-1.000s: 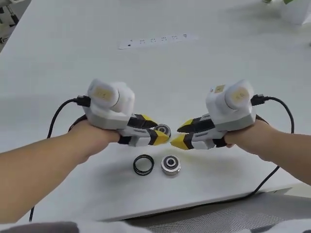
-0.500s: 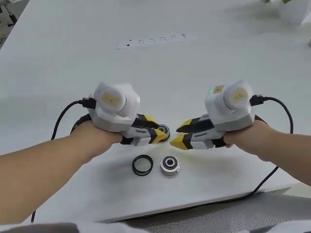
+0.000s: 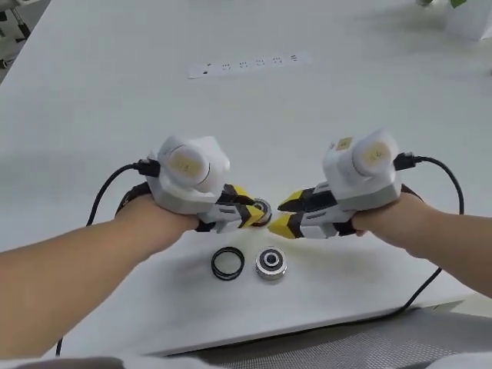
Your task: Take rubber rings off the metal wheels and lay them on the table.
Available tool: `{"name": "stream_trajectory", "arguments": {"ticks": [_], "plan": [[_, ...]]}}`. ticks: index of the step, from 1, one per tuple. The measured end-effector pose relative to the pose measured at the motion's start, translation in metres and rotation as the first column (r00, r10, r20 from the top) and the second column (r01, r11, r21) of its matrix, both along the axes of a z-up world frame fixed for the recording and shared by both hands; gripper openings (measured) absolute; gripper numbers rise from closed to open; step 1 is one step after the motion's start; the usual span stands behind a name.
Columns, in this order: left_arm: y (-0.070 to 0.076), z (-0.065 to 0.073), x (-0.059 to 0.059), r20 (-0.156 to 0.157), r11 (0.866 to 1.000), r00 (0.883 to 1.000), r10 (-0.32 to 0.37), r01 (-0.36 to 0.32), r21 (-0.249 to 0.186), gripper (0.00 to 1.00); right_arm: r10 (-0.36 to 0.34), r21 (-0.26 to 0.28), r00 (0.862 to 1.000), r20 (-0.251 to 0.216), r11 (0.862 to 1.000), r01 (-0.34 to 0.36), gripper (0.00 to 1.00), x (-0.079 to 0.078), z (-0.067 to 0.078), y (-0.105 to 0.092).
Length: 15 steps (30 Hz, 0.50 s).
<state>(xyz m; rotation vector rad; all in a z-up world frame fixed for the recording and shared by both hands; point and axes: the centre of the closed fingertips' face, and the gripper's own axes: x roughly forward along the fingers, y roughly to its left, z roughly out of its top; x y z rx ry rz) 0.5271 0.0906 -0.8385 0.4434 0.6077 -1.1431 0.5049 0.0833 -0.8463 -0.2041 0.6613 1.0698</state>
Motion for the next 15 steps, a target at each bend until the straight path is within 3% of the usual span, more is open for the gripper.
{"name": "stream_trajectory", "arguments": {"ticks": [9, 15], "plan": [[-0.001, 0.0, 0.001, 0.001, 1.0, 1.0, 0.019, -0.019, -0.004, 0.08, -0.006, 0.001, 1.0, 0.023, 1.0, 0.006, 0.21, 0.013, -0.002, 0.002], [-0.001, 0.001, 0.001, -0.002, 1.0, 1.0, 0.026, -0.026, -0.008, 0.08, 0.018, -0.019, 0.999, 0.033, 1.0, -0.017, 0.17, 0.01, -0.007, 0.005]]}}
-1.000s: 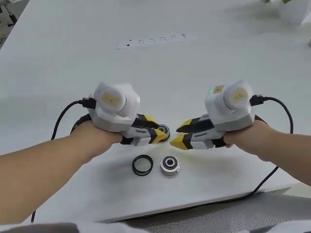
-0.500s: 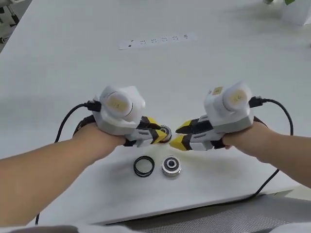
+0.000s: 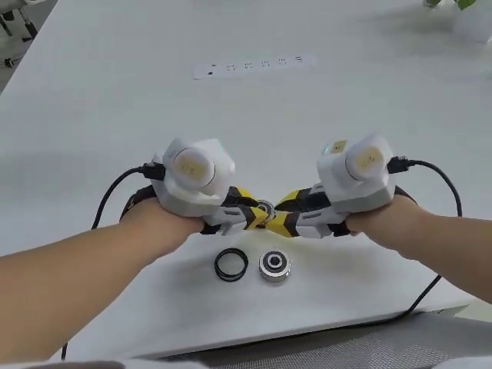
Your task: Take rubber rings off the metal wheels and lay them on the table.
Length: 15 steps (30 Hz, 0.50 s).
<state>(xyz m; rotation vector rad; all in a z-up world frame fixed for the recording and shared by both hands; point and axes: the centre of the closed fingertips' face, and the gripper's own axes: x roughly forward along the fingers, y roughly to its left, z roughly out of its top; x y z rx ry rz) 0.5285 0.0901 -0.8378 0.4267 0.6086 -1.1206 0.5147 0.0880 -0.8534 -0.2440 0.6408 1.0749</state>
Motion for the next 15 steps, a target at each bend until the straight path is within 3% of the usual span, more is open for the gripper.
{"name": "stream_trajectory", "arguments": {"ticks": [10, 15], "plan": [[-0.0011, 0.0007, 0.0003, -0.003, 1.0, 1.0, 0.015, -0.015, -0.01, 0.07, -0.04, 0.03, 0.999, -0.036, 0.999, 0.041, 0.13, 0.0013, -0.0008, -0.003], [-0.0013, 0.0009, -0.0001, -0.007, 1.0, 1.0, 0.021, -0.021, -0.016, 0.07, -0.035, 0.014, 0.999, -0.038, 0.999, 0.036, 0.07, -0.0004, -0.0027, -0.0052]]}}
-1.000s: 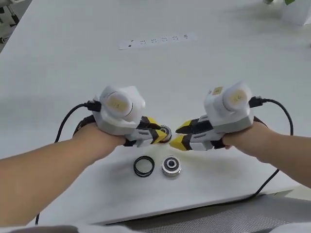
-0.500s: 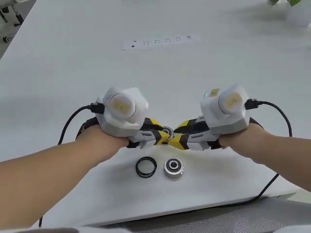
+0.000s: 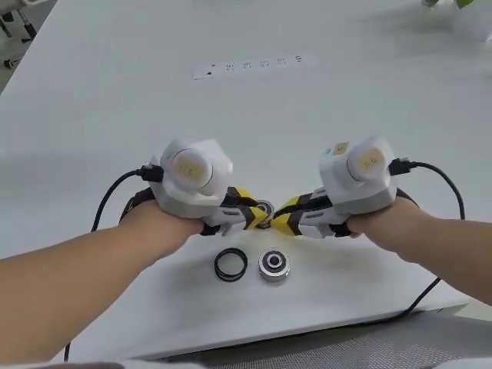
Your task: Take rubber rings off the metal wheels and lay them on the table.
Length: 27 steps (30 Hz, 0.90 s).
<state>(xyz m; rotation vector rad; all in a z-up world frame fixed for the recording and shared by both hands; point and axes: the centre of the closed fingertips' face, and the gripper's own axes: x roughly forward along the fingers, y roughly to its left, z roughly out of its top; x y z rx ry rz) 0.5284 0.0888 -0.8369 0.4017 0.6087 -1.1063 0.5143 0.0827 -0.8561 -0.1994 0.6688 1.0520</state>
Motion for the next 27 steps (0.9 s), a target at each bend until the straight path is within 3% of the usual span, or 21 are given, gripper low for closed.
{"name": "stream_trajectory", "arguments": {"ticks": [6, 8, 14, 18, 20, 22, 23, 24, 25, 27], "plan": [[0.0, 0.0, -0.001, 0.0, 1.0, 1.0, 0.008, -0.008, 0.001, 0.07, -0.018, 0.016, 1.0, -0.019, 1.0, 0.018, 0.06, 0.001, 0.0, 0.0], [0.0, 0.0, -0.001, 0.014, 1.0, 1.0, 0.0, 0.0, 0.012, 0.07, -0.027, 0.025, 0.999, -0.03, 0.999, 0.028, 0.04, 0.001, 0.0, 0.0], [0.0, 0.0, -0.001, 0.011, 1.0, 1.0, 0.002, -0.002, 0.014, 0.07, -0.076, 0.048, 0.993, -0.089, 0.996, 0.08, 0.0, -0.001, 0.001, 0.0], [0.0, 0.0, -0.002, 0.015, 1.0, 1.0, -0.004, 0.003, 0.019, 0.07, -0.149, 0.103, 0.973, -0.179, 0.98, 0.169, 0.0, -0.002, 0.002, -0.002], [0.0, 0.0, -0.002, 0.014, 1.0, 1.0, -0.002, 0.002, 0.017, 0.07, -0.15, 0.124, 0.973, -0.173, 0.977, 0.173, 0.0, 0.002, 0.003, -0.005], [0.0, 0.0, -0.002, 0.015, 1.0, 1.0, -0.001, 0.001, 0.015, 0.07, -0.191, 0.157, 0.958, -0.215, 0.961, 0.227, 0.0, 0.005, 0.006, -0.008], [0.0, 0.0, -0.002, 0.014, 1.0, 1.0, -0.001, 0.0, 0.014, 0.07, -0.205, 0.195, 0.955, -0.214, 0.949, 0.247, 0.0, 0.009, 0.011, -0.008], [0.0, 0.0, -0.002, 0.015, 1.0, 1.0, -0.001, 0.0, 0.013, 0.07, -0.223, 0.217, 0.942, -0.25, 0.935, 0.279, 0.0, 0.01, 0.014, -0.009], [0.0, 0.0, -0.002, 0.014, 1.0, 1.0, 0.0, 0.0, 0.011, 0.07, -0.227, 0.225, 0.937, -0.264, 0.931, 0.288, 0.0, 0.011, 0.015, -0.009], [-0.001, 0.0, -0.004, 0.02, 1.0, 1.0, -0.003, 0.002, 0.014, 0.07, -0.226, 0.212, 0.943, -0.246, 0.936, 0.28, 0.0, 0.011, 0.013, -0.009]]}}
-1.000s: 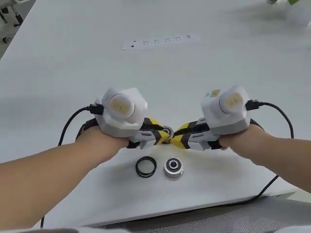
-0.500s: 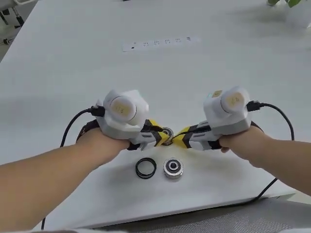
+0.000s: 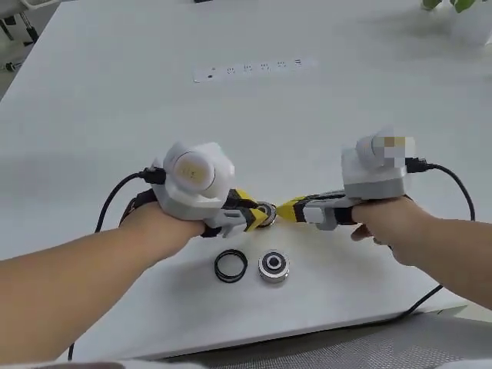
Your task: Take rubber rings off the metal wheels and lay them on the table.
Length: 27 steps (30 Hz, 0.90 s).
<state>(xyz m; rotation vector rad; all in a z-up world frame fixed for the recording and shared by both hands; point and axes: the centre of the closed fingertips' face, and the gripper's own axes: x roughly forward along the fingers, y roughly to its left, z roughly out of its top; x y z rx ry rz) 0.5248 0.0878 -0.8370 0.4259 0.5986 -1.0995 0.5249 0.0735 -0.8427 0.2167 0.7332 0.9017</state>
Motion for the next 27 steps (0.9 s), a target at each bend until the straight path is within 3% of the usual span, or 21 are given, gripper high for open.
{"name": "stream_trajectory", "arguments": {"ticks": [6, 10, 18, 25, 27], "plan": [[-0.001, 0.0, 0.001, 0.003, 1.0, 1.0, 0.005, -0.005, 0.002, 0.07, -0.024, 0.048, 1.0, -0.014, 0.999, 0.025, 0.0, -0.001, 0.004, 0.004], [-0.001, 0.0, 0.002, 0.003, 1.0, 1.0, 0.003, -0.003, 0.008, 0.07, -0.013, 0.027, 1.0, 0.007, 1.0, 0.013, 0.0, -0.002, 0.006, 0.005], [-0.001, 0.0, 0.003, 0.01, 1.0, 1.0, 0.007, -0.007, 0.008, 0.07, 0.002, 0.035, 1.0, 0.018, 0.999, -0.002, 0.0, -0.002, 0.008, 0.007], [-0.001, 0.001, 0.003, 0.012, 1.0, 1.0, 0.013, -0.013, 0.006, 0.07, 0.04, 0.05, 0.999, 0.032, 0.998, -0.042, 0.0, -0.007, 0.012, 0.017], [-0.001, 0.001, 0.003, 0.011, 1.0, 1.0, 0.014, -0.014, 0.006, 0.07, 0.039, 0.075, 0.999, 0.018, 0.996, -0.04, 0.0, -0.006, 0.014, 0.017]]}}
